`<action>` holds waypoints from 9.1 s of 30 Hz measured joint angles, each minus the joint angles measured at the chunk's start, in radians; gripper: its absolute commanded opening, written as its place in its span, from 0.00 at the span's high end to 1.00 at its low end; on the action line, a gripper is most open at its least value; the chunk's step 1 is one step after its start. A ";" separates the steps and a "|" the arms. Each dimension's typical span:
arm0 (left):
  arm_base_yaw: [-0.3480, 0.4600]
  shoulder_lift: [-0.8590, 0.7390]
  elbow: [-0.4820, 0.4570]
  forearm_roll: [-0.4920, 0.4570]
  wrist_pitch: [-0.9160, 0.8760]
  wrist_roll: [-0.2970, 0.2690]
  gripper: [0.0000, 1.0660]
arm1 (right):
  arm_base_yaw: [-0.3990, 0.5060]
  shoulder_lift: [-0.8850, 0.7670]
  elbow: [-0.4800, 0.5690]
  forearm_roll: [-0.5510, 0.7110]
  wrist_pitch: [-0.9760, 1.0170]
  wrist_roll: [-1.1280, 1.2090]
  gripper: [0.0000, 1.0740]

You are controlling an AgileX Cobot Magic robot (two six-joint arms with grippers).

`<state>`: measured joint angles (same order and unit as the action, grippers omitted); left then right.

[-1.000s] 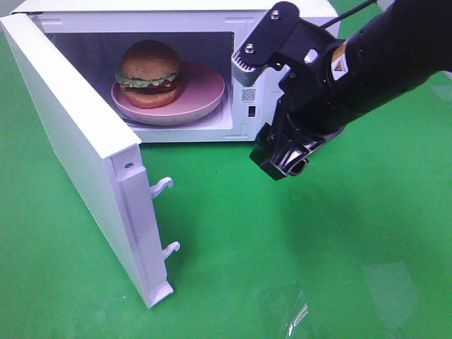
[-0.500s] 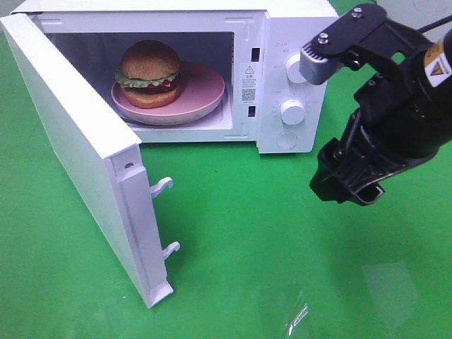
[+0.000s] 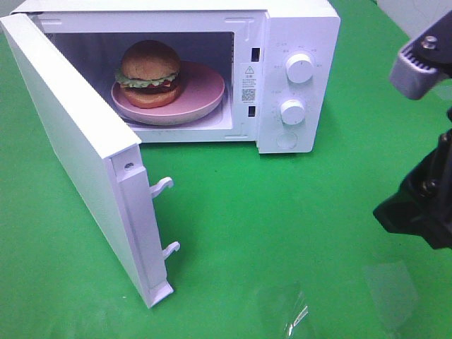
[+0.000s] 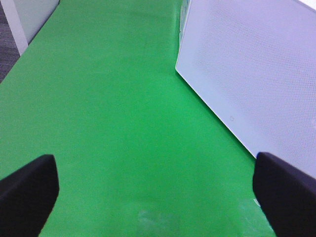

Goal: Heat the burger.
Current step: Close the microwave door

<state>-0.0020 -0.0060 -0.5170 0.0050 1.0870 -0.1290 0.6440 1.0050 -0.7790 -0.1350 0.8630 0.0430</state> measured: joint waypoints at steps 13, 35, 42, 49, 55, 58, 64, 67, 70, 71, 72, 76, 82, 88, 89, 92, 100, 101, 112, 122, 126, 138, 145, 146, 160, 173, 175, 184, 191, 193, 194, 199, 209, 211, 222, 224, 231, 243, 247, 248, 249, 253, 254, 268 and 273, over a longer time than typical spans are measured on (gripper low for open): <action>0.000 0.000 0.000 0.000 0.000 0.000 0.05 | -0.035 -0.304 0.184 -0.001 0.027 0.081 0.29; 0.000 0.000 0.000 0.000 0.000 0.000 0.05 | -0.452 -0.800 0.284 0.010 0.095 0.107 0.29; 0.000 0.000 0.000 0.000 0.000 0.000 0.05 | -0.518 -0.918 0.284 0.026 0.100 0.107 0.29; 0.000 0.000 0.000 0.000 0.000 0.000 0.05 | -0.552 -1.006 0.284 0.028 0.105 0.107 0.29; 0.000 0.000 0.000 0.000 0.000 0.000 0.05 | -0.557 -1.008 0.284 0.030 0.105 0.107 0.29; 0.000 0.000 0.000 0.000 0.000 0.000 0.05 | -0.557 -1.008 0.284 0.030 0.105 0.107 0.29; 0.000 0.000 0.000 0.000 0.000 0.000 0.05 | -0.557 -1.008 0.284 0.030 0.105 0.107 0.29; 0.000 0.000 0.000 0.000 0.000 0.000 0.05 | -0.557 -1.008 0.284 0.030 0.105 0.107 0.29; 0.000 0.000 0.000 0.000 0.000 0.000 0.05 | -0.557 -1.008 0.284 0.030 0.105 0.107 0.29; 0.000 0.000 0.000 0.000 0.000 0.000 0.05 | -0.557 -1.008 0.284 0.030 0.105 0.107 0.29; 0.000 0.000 0.000 0.000 0.000 0.000 0.05 | -0.557 -1.008 0.284 0.030 0.105 0.107 0.29; 0.000 0.000 0.000 0.000 0.000 0.000 0.05 | -0.557 -1.008 0.284 0.030 0.105 0.107 0.29; 0.000 0.000 0.000 0.000 0.000 0.000 0.05 | -0.557 -1.008 0.284 0.030 0.105 0.107 0.29; 0.000 0.000 0.000 0.000 0.000 0.000 0.05 | -0.557 -1.008 0.284 0.030 0.105 0.107 0.29; 0.000 0.000 0.000 0.000 0.000 0.000 0.05 | -0.557 -1.008 0.284 0.030 0.105 0.107 0.29; 0.000 0.000 0.000 0.000 0.000 0.000 0.05 | -0.557 -1.008 0.284 0.030 0.105 0.107 0.29; 0.000 0.000 0.000 0.000 0.000 0.000 0.05 | -0.557 -1.008 0.284 0.030 0.105 0.107 0.29; 0.000 0.000 0.000 0.000 0.000 0.000 0.05 | -0.557 -1.008 0.284 0.030 0.105 0.107 0.29; 0.000 0.000 0.000 0.000 0.000 0.000 0.05 | -0.557 -1.008 0.284 0.030 0.105 0.107 0.29; 0.000 0.026 -0.026 -0.015 -0.023 0.000 0.06 | -0.557 -1.008 0.284 0.030 0.105 0.107 0.29; 0.000 0.107 -0.044 -0.015 -0.134 0.000 0.17 | -0.557 -1.008 0.284 0.030 0.105 0.107 0.29; 0.000 0.358 -0.045 -0.005 -0.302 0.000 0.95 | -0.557 -1.008 0.284 0.030 0.105 0.107 0.29; 0.000 0.509 -0.022 -0.005 -0.494 0.018 1.00 | -0.557 -1.008 0.284 0.030 0.105 0.107 0.29; 0.000 0.509 -0.022 -0.005 -0.494 0.018 1.00 | -0.557 -1.008 0.284 0.030 0.105 0.107 0.29; 0.000 0.683 0.282 -0.005 -1.342 0.019 1.00 | -0.557 -1.008 0.284 0.030 0.105 0.107 0.29; 0.000 1.022 0.332 0.231 -1.770 -0.093 1.00 | -0.557 -1.008 0.284 0.030 0.105 0.107 0.29; 0.000 1.078 0.333 0.297 -1.833 -0.124 1.00 | -0.557 -1.008 0.284 0.030 0.105 0.107 0.29; -0.008 1.289 0.292 0.473 -1.974 -0.230 1.00 | -0.557 -1.008 0.284 0.030 0.105 0.107 0.29; -0.063 1.405 0.235 0.491 -1.990 -0.243 1.00 | -0.557 -1.008 0.284 0.030 0.105 0.107 0.29; -0.077 1.433 0.219 0.492 -1.995 -0.243 1.00 | -0.557 -1.008 0.284 0.030 0.105 0.107 0.29; -0.093 1.457 0.202 0.492 -1.998 -0.243 1.00 | -0.557 -1.008 0.284 0.030 0.105 0.107 0.29; -0.141 1.504 0.152 0.486 -2.004 -0.238 1.00 | -0.557 -1.008 0.284 0.030 0.105 0.107 0.29; -0.164 1.583 0.078 0.488 -2.011 -0.239 1.00 | -0.557 -1.008 0.284 0.030 0.105 0.107 0.29; -0.172 1.596 0.064 0.486 -2.011 -0.243 1.00 | -0.557 -1.008 0.284 0.030 0.105 0.107 0.29; -0.279 1.685 -0.025 0.446 -2.002 -0.237 1.00 | -0.557 -1.008 0.284 0.030 0.105 0.107 0.29; -0.333 1.720 -0.074 0.401 -1.971 -0.215 1.00 | -0.557 -1.008 0.284 0.030 0.105 0.107 0.29; -0.397 1.762 -0.136 0.354 -1.957 -0.208 1.00 | -0.557 -1.008 0.284 0.030 0.105 0.107 0.29; -0.497 1.828 -0.235 0.246 -1.906 -0.137 1.00 | -0.557 -1.008 0.284 0.030 0.105 0.107 0.29; -0.509 1.838 -0.257 0.219 -1.894 -0.127 1.00 | -0.557 -1.008 0.284 0.030 0.105 0.107 0.29; -0.517 1.846 -0.277 0.208 -1.878 -0.126 1.00 | -0.557 -1.008 0.284 0.030 0.105 0.107 0.29; -0.517 1.846 -0.277 0.208 -1.878 -0.126 1.00 | -0.557 -1.008 0.284 0.030 0.105 0.107 0.29; -0.538 1.864 -0.318 0.203 -1.851 -0.123 1.00 | -0.557 -1.008 0.284 0.030 0.105 0.107 0.29; -0.550 1.871 -0.331 0.203 -1.843 -0.123 1.00 | -0.557 -1.008 0.284 0.030 0.105 0.107 0.29; -0.571 1.895 -0.346 0.156 -1.830 -0.119 1.00 | -0.557 -1.008 0.284 0.030 0.105 0.107 0.29; -0.571 1.897 -0.385 0.153 -1.806 -0.119 1.00 | -0.557 -1.008 0.284 0.030 0.105 0.107 0.29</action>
<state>-0.5730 1.8910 -0.9020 0.1580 -0.7190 -0.2480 0.0870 -0.0030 -0.4950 -0.1050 0.9680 0.1500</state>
